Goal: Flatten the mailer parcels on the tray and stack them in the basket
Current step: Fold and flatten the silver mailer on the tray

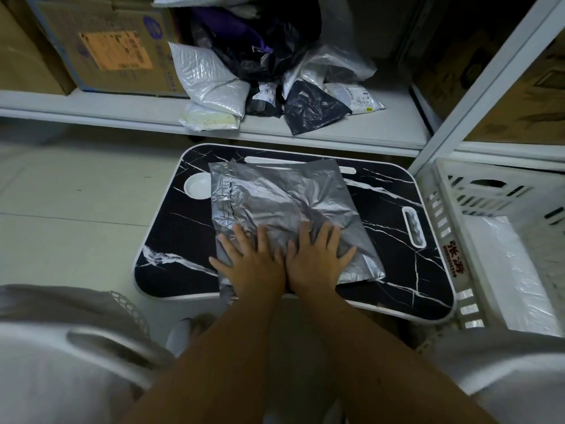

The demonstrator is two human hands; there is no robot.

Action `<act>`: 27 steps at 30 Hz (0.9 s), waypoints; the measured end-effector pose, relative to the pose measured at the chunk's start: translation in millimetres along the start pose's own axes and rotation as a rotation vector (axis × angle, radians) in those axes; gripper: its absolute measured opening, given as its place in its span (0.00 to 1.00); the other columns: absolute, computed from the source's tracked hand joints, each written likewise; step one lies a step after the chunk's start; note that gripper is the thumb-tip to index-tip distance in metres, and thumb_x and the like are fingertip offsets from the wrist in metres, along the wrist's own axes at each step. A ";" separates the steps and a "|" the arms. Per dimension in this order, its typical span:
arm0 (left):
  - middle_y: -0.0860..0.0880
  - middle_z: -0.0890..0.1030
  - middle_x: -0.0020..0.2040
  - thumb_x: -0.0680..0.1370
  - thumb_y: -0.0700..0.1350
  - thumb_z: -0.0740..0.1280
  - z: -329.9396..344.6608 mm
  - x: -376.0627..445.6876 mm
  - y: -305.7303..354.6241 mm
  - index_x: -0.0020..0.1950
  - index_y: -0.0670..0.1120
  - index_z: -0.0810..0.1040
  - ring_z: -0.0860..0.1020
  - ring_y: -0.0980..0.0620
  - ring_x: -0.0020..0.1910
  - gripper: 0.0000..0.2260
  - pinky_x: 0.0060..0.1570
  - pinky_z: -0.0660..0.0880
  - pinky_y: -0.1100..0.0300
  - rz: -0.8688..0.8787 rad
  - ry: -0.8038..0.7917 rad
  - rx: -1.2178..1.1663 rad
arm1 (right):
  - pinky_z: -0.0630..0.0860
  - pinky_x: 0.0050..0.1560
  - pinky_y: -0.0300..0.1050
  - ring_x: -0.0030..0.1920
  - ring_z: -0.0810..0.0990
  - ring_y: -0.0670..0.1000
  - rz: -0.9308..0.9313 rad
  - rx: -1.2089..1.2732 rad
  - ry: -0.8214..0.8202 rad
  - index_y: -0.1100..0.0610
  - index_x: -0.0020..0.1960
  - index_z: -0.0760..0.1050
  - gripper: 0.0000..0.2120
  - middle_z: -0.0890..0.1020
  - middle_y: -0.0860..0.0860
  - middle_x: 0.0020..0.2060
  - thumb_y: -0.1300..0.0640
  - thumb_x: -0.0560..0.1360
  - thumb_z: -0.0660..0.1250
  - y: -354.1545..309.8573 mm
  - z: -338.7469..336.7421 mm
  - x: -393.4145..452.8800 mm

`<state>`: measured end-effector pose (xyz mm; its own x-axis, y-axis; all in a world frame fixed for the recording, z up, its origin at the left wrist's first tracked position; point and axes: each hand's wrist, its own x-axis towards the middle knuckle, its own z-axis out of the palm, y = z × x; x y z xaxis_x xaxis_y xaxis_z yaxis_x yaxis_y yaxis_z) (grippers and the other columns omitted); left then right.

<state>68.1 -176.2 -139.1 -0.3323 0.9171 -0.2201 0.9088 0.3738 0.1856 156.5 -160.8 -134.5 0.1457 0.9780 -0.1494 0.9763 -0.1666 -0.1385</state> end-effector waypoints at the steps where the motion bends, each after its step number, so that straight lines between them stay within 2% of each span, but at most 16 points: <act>1: 0.44 0.36 0.77 0.79 0.65 0.41 6.1 -4.1 -4.7 0.77 0.58 0.39 0.35 0.37 0.75 0.28 0.68 0.39 0.31 0.014 -0.002 -0.006 | 0.37 0.68 0.73 0.77 0.39 0.60 -0.001 -0.001 -0.012 0.43 0.78 0.45 0.27 0.46 0.57 0.78 0.39 0.81 0.43 4.0 5.5 -7.1; 4: 0.42 0.35 0.77 0.78 0.66 0.41 15.1 -3.6 -11.5 0.76 0.58 0.37 0.35 0.36 0.74 0.30 0.69 0.36 0.35 0.074 0.015 0.016 | 0.38 0.69 0.73 0.77 0.36 0.62 0.008 -0.003 -0.024 0.41 0.78 0.40 0.29 0.42 0.56 0.78 0.35 0.79 0.42 10.8 16.1 -11.8; 7: 0.40 0.39 0.77 0.79 0.66 0.42 14.9 -1.1 -13.3 0.77 0.56 0.41 0.38 0.35 0.75 0.30 0.71 0.37 0.39 0.107 0.020 0.079 | 0.42 0.69 0.72 0.76 0.40 0.64 0.019 -0.023 -0.058 0.42 0.78 0.42 0.29 0.45 0.57 0.78 0.36 0.79 0.43 8.4 14.8 -11.0; 9: 0.36 0.51 0.77 0.79 0.65 0.45 12.1 1.2 -13.0 0.77 0.54 0.54 0.48 0.32 0.75 0.29 0.72 0.44 0.40 0.133 0.071 0.082 | 0.49 0.68 0.70 0.75 0.50 0.65 0.008 -0.071 -0.028 0.44 0.77 0.49 0.28 0.54 0.60 0.76 0.37 0.80 0.45 7.2 9.7 -10.7; 11: 0.34 0.70 0.67 0.76 0.62 0.50 7.4 9.9 -11.7 0.69 0.49 0.71 0.64 0.30 0.68 0.28 0.68 0.58 0.37 0.161 0.143 0.059 | 0.57 0.66 0.66 0.68 0.63 0.63 -0.033 -0.118 0.062 0.47 0.72 0.62 0.25 0.67 0.60 0.67 0.39 0.79 0.49 6.6 1.1 -4.2; 12: 0.35 0.74 0.61 0.75 0.61 0.52 4.5 16.5 -10.5 0.65 0.47 0.74 0.68 0.32 0.63 0.27 0.65 0.63 0.38 0.169 0.167 0.067 | 0.58 0.65 0.65 0.65 0.67 0.61 -0.073 -0.120 0.131 0.48 0.68 0.69 0.22 0.71 0.59 0.63 0.40 0.79 0.51 7.3 -2.5 3.3; 13: 0.36 0.74 0.57 0.75 0.61 0.54 0.0 22.0 -9.1 0.65 0.46 0.73 0.70 0.34 0.60 0.26 0.64 0.64 0.39 0.170 0.163 0.086 | 0.59 0.65 0.64 0.63 0.69 0.60 -0.123 -0.116 0.201 0.50 0.63 0.74 0.21 0.73 0.58 0.61 0.41 0.78 0.53 8.7 -5.2 11.8; 15: 0.38 0.72 0.58 0.76 0.61 0.54 -5.7 35.6 -8.5 0.69 0.48 0.68 0.69 0.37 0.59 0.26 0.65 0.62 0.40 0.181 0.161 0.119 | 0.58 0.67 0.67 0.67 0.67 0.60 -0.234 -0.101 0.270 0.52 0.59 0.77 0.21 0.73 0.57 0.64 0.41 0.77 0.57 10.9 -5.3 30.7; 17: 0.38 0.67 0.67 0.78 0.61 0.53 -5.4 46.2 -11.6 0.71 0.50 0.66 0.63 0.37 0.68 0.25 0.69 0.56 0.40 0.216 0.174 0.093 | 0.56 0.69 0.67 0.73 0.60 0.59 -0.296 -0.057 0.160 0.53 0.66 0.71 0.25 0.66 0.54 0.72 0.39 0.76 0.56 12.6 -2.4 40.1; 18: 0.38 0.61 0.72 0.79 0.61 0.52 -3.4 52.2 -13.8 0.72 0.50 0.64 0.56 0.37 0.73 0.25 0.72 0.51 0.40 0.246 0.184 0.076 | 0.56 0.69 0.66 0.74 0.58 0.59 -0.296 -0.033 0.098 0.53 0.70 0.67 0.29 0.62 0.53 0.75 0.37 0.76 0.54 12.5 0.6 42.9; 20: 0.42 0.51 0.78 0.79 0.60 0.50 0.9 64.0 -14.5 0.75 0.48 0.59 0.46 0.40 0.77 0.27 0.72 0.44 0.41 0.289 0.170 0.056 | 0.60 0.66 0.63 0.71 0.63 0.58 -0.274 -0.038 0.089 0.52 0.74 0.61 0.32 0.63 0.52 0.74 0.36 0.76 0.52 11.5 4.9 47.4; 21: 0.44 0.51 0.78 0.79 0.60 0.50 0.7 69.5 -12.6 0.75 0.47 0.59 0.46 0.41 0.77 0.28 0.72 0.45 0.41 0.285 0.160 0.042 | 0.64 0.62 0.61 0.67 0.67 0.58 -0.269 -0.064 0.121 0.51 0.73 0.63 0.31 0.68 0.53 0.71 0.36 0.76 0.52 10.0 4.7 50.4; 22: 0.44 0.56 0.77 0.79 0.60 0.50 -1.2 73.7 -10.3 0.74 0.47 0.61 0.51 0.41 0.76 0.28 0.72 0.48 0.41 0.272 0.174 0.018 | 0.66 0.57 0.59 0.62 0.71 0.58 -0.272 -0.094 0.173 0.51 0.71 0.67 0.30 0.73 0.53 0.66 0.36 0.76 0.52 7.8 3.9 53.8; 24: 0.45 0.70 0.68 0.77 0.61 0.49 -9.0 79.2 -3.3 0.66 0.47 0.68 0.66 0.42 0.67 0.25 0.66 0.60 0.42 0.253 0.249 -0.004 | 0.67 0.52 0.55 0.53 0.76 0.57 -0.296 -0.140 0.295 0.52 0.62 0.75 0.24 0.80 0.54 0.54 0.39 0.78 0.53 2.5 -0.6 62.9; 25: 0.46 0.74 0.62 0.77 0.61 0.49 -14.5 82.7 0.9 0.63 0.48 0.70 0.70 0.43 0.61 0.24 0.62 0.63 0.44 0.260 0.288 0.012 | 0.67 0.51 0.54 0.51 0.76 0.56 -0.313 -0.147 0.340 0.52 0.57 0.78 0.20 0.80 0.54 0.50 0.41 0.79 0.54 -0.5 -3.3 70.1; 27: 0.46 0.74 0.59 0.78 0.60 0.50 -27.1 93.7 9.7 0.64 0.48 0.70 0.70 0.44 0.59 0.22 0.62 0.63 0.45 0.288 0.291 0.069 | 0.66 0.54 0.55 0.55 0.74 0.56 -0.354 -0.134 0.377 0.52 0.51 0.79 0.16 0.79 0.55 0.52 0.44 0.79 0.56 -8.2 -11.8 85.8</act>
<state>39.0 -83.0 -131.9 -0.1105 0.9874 0.1131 0.9865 0.0951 0.1335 162.9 -74.1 -134.6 -0.1730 0.9529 0.2492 0.9844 0.1752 0.0133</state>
